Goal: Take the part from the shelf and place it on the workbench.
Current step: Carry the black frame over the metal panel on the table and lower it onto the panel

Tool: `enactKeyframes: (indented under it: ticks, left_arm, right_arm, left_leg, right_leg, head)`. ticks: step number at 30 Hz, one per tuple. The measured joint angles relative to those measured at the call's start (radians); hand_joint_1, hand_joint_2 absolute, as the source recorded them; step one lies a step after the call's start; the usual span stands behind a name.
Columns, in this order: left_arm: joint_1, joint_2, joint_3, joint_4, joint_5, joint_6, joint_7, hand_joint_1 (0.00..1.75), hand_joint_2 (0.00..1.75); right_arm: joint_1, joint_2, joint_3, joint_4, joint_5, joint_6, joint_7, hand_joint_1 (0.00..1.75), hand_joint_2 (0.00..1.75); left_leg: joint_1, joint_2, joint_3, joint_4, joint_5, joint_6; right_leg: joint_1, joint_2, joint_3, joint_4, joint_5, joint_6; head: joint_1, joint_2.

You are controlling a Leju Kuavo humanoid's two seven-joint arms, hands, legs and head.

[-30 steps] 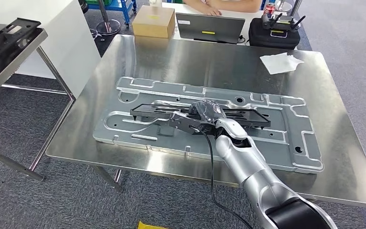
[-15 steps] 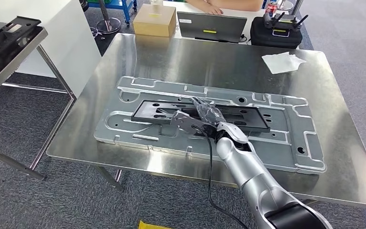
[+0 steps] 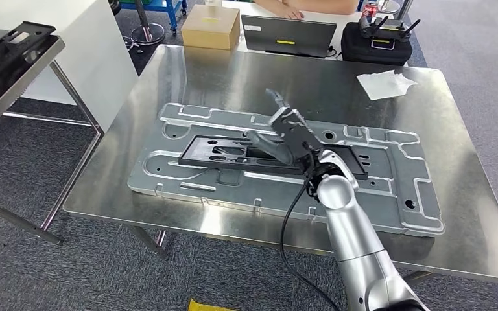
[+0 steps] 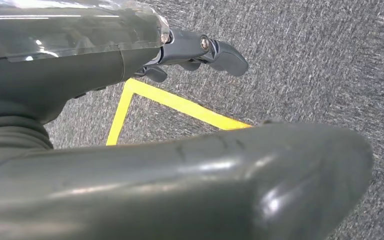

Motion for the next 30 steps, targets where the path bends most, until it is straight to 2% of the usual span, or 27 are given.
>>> enactKeyframes:
  ticks: [3,6,13,15,16,17,19,20,21,22,23,24,26,27,28,30]
  left_arm:
    - [0.005,0.0,0.006,0.0,0.0,-0.006,-0.011,0.0,0.0]
    - [0.01,0.0,0.009,0.0,0.0,-0.014,-0.018,0.0,0.0]
    - [0.015,0.0,0.014,0.0,0.0,-0.035,-0.044,0.0,0.0]
    - [0.017,-0.002,0.017,0.0,0.0,-0.038,-0.05,0.0,0.0]
    - [0.017,-0.003,0.019,0.0,-0.001,-0.04,-0.053,0.0,0.0]
    - [0.017,-0.004,0.021,0.0,-0.002,-0.043,-0.055,0.0,0.0]
    - [0.017,-0.005,0.025,0.0,-0.005,-0.046,-0.057,0.0,0.0]
    - [0.017,-0.005,0.028,0.0,-0.007,-0.047,-0.056,0.0,0.0]
    - [0.017,-0.005,0.03,0.0,-0.007,-0.048,-0.055,0.0,0.0]
    - [0.016,-0.005,0.031,0.0,-0.006,-0.048,-0.053,0.0,0.0]
    - [0.016,-0.005,0.033,0.0,-0.006,-0.048,-0.05,0.0,0.0]
    - [0.014,-0.006,0.034,0.0,-0.005,-0.047,-0.048,0.0,0.0]
    - [0.011,-0.007,0.037,0.0,-0.002,-0.044,-0.042,0.0,0.0]
    - [0.008,-0.007,0.038,0.0,-0.001,-0.042,-0.041,0.0,0.0]
    - [0.007,-0.008,0.039,-0.001,0.001,-0.038,-0.039,0.0,0.0]
    - [0.006,-0.009,0.045,-0.001,0.002,-0.031,-0.037,0.0,0.0]
  right_arm:
    - [0.041,-0.029,-0.018,-0.165,-0.136,0.003,-0.012,0.0,0.0]
    - [0.076,-0.058,-0.03,-0.298,-0.195,-0.001,-0.019,0.0,0.0]
    - [0.228,-0.138,-0.046,-0.538,-0.197,-0.13,-0.127,0.0,0.0]
    - [0.304,-0.162,-0.054,-0.605,-0.168,-0.17,-0.19,0.0,0.0]
    - [0.355,-0.175,-0.06,-0.646,-0.14,-0.199,-0.232,0.0,0.0]
    - [0.409,-0.188,-0.067,-0.686,-0.11,-0.231,-0.275,0.0,0.0]
    - [0.519,-0.209,-0.084,-0.754,-0.066,-0.285,-0.344,0.0,0.0]
    - [0.572,-0.217,-0.093,-0.781,-0.058,-0.304,-0.366,0.0,0.0]
    - [0.623,-0.224,-0.103,-0.805,-0.054,-0.319,-0.383,0.0,0.0]
    - [0.669,-0.23,-0.113,-0.825,-0.05,-0.332,-0.396,0.0,0.0]
    - [0.712,-0.234,-0.126,-0.842,-0.045,-0.342,-0.407,0.0,0.0]
    - [0.748,-0.237,-0.138,-0.856,-0.04,-0.35,-0.415,0.0,0.0]
    - [0.812,-0.239,-0.161,-0.877,-0.029,-0.358,-0.421,0.0,0.0]
    - [0.838,-0.239,-0.171,-0.883,-0.023,-0.36,-0.421,0.0,0.0]
    - [0.863,-0.239,-0.18,-0.886,-0.018,-0.36,-0.419,0.0,0.0]
    - [0.903,-0.239,-0.195,-0.887,-0.007,-0.359,-0.414,0.0,0.0]
  left_leg:
    - [0.0,-0.001,-0.001,0.0,0.0,0.001]
    - [-0.002,-0.001,-0.001,0.002,-0.002,0.002]
    - [-0.008,-0.004,-0.001,0.01,-0.006,0.017]
    - [-0.002,-0.007,0.003,0.0,0.002,0.023]
    - [0.001,-0.008,0.005,-0.008,0.007,0.026]
    - [0.005,-0.01,0.006,-0.014,0.011,0.029]
    - [0.005,-0.015,0.002,-0.016,0.016,0.033]
    - [0.005,-0.019,-0.003,-0.014,0.017,0.033]
    - [0.005,-0.024,-0.009,-0.011,0.019,0.031]
    - [0.006,-0.03,-0.015,-0.008,0.021,0.029]
    - [0.007,-0.038,-0.023,-0.003,0.024,0.025]
    - [0.008,-0.046,-0.03,0.002,0.026,0.021]
    - [0.009,-0.063,-0.04,0.01,0.033,0.01]
    - [0.009,-0.071,-0.043,0.013,0.038,0.004]
    - [0.008,-0.079,-0.045,0.012,0.043,-0.003]
    - [0.008,-0.09,-0.055,0.014,0.051,-0.017]
  right_leg:
    - [0.0,0.0,0.0,0.0,-0.001,0.001]
    - [-0.001,0.0,0.0,-0.001,-0.001,0.002]
    - [-0.005,-0.005,0.006,-0.003,-0.001,0.017]
    - [-0.003,-0.005,0.009,-0.001,-0.006,0.022]
    - [-0.003,-0.003,0.005,0.013,-0.024,0.025]
    - [-0.004,-0.002,-0.005,0.043,-0.054,0.029]
    - [-0.009,0.0,-0.047,0.161,-0.138,0.036]
    - [-0.012,0.0,-0.068,0.223,-0.169,0.04]
    - [-0.016,0.0,-0.078,0.262,-0.185,0.043]
    - [-0.02,0.0,-0.069,0.263,-0.179,0.046]
    - [-0.024,0.003,-0.038,0.22,-0.156,0.048]
    - [-0.028,0.011,0.008,0.149,-0.129,0.049]
    - [-0.03,0.046,0.082,0.035,-0.093,0.046]
    - [-0.028,0.06,0.095,0.012,-0.089,0.042]
    - [-0.024,0.066,0.095,0.01,-0.088,0.036]
    - [-0.024,0.049,0.085,0.006,-0.078,0.021]
  head:
    - [0.0,0.0]
    - [0.0,0.0]
    - [0.0,0.0]
    - [0.0,0.0]
    - [0.0,0.0]
    - [0.0,0.0]
    - [0.0,0.0]
    - [0.0,0.0]
    - [0.0,0.0]
    - [0.0,0.0]
    - [0.0,0.0]
    - [0.0,0.0]
    - [0.0,0.0]
    - [0.0,0.0]
    - [0.0,0.0]
    - [-0.001,0.0]
